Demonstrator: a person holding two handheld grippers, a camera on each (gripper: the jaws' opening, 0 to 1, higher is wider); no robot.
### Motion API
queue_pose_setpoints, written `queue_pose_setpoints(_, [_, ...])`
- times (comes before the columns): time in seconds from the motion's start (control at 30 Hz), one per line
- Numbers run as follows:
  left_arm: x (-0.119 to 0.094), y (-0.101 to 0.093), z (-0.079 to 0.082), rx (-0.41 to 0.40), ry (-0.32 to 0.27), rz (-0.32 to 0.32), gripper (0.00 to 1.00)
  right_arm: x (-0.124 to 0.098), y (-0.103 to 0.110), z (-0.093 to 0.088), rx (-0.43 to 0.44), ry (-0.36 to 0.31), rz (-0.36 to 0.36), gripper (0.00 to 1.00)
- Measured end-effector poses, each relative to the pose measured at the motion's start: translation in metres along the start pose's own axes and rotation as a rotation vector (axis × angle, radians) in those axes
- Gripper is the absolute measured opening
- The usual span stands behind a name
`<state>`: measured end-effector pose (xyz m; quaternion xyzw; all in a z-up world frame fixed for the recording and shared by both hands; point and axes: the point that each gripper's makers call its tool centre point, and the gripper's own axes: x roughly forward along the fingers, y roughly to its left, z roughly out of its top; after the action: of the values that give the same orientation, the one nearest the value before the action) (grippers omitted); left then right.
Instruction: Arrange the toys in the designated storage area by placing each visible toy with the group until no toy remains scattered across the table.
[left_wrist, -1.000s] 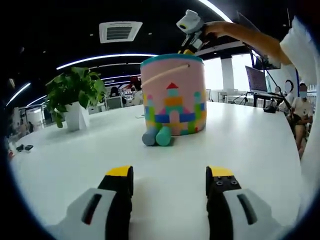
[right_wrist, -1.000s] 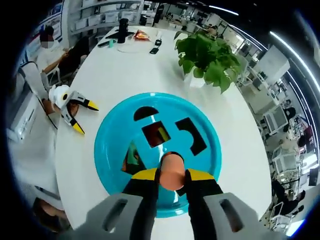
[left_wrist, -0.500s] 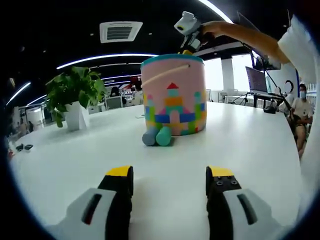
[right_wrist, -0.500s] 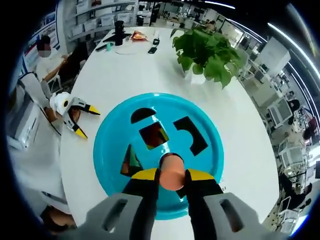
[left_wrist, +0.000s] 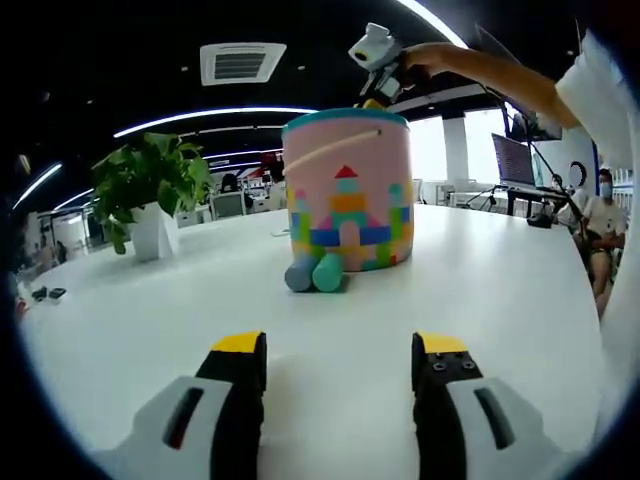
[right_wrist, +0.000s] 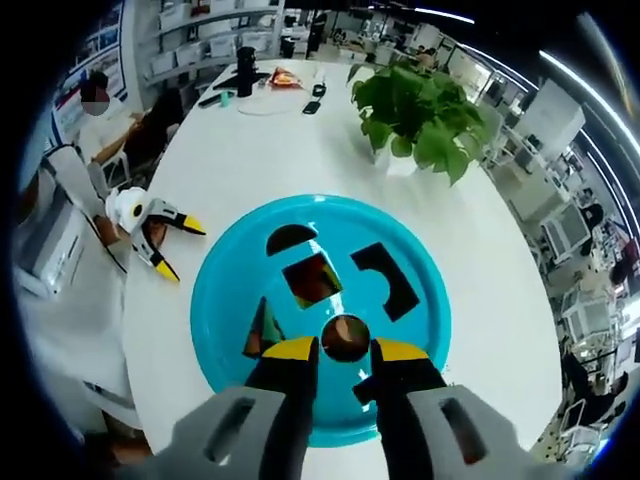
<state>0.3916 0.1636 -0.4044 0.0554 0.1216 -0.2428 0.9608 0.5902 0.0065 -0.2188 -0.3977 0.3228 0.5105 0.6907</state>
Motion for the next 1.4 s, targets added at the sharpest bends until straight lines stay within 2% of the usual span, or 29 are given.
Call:
queue_pose_setpoints(0.1, [0.000,0.000,0.000,0.001,0.000,-0.001,0.60,-0.002,-0.003,0.000,-0.005,-0.003,-0.014,0.21])
queue_pose_setpoints(0.23, [0.000,0.000,0.000,-0.001,0.000,0.000,0.60,-0.007,-0.002,0.008,0.002,-0.067,-0.035,0.21])
queue_pose_setpoints(0.33, [0.000,0.000,0.000,0.001,0.000,0.000,0.60,-0.009,0.000,0.010,-0.003,-0.085,-0.050,0.21])
queue_pose_setpoints(0.47, [0.000,0.000,0.000,0.000,0.001,0.001,0.60,-0.022,0.003,0.028,-0.036,-0.196,-0.133,0.21])
queue_pose_setpoints(0.53, [0.000,0.000,0.000,0.001,0.001,0.001,0.60,-0.031,0.011,0.042,-0.049,-0.282,-0.158,0.21])
queue_pose_setpoints(0.63, [0.000,0.000,0.000,0.000,0.002,0.001,0.60,-0.039,0.026,0.051,-0.063,-0.354,-0.178,0.22])
queue_pose_setpoints(0.7, [0.001,0.000,0.000,0.002,0.003,0.001,0.60,-0.042,0.046,0.052,-0.096,-0.399,-0.190,0.22])
queue_pose_setpoints(0.83, [0.001,0.000,-0.001,0.003,0.004,0.002,0.60,-0.038,0.071,0.047,-0.092,-0.435,-0.169,0.23])
queue_pose_setpoints(1.0, [0.001,0.001,-0.001,0.008,0.007,0.004,0.60,-0.025,0.107,0.041,-0.061,-0.509,-0.154,0.26])
queue_pose_setpoints(1.1, [0.001,0.001,-0.001,0.010,0.010,0.006,0.60,-0.019,0.130,0.043,-0.044,-0.592,-0.151,0.26])
queue_pose_setpoints(1.3, [0.001,0.000,-0.002,0.016,0.015,0.008,0.60,0.002,0.164,0.034,-0.045,-0.629,-0.157,0.27])
queue_pose_setpoints(1.4, [0.001,0.000,-0.003,0.020,0.018,0.009,0.60,0.018,0.182,0.031,0.011,-0.658,-0.112,0.28])
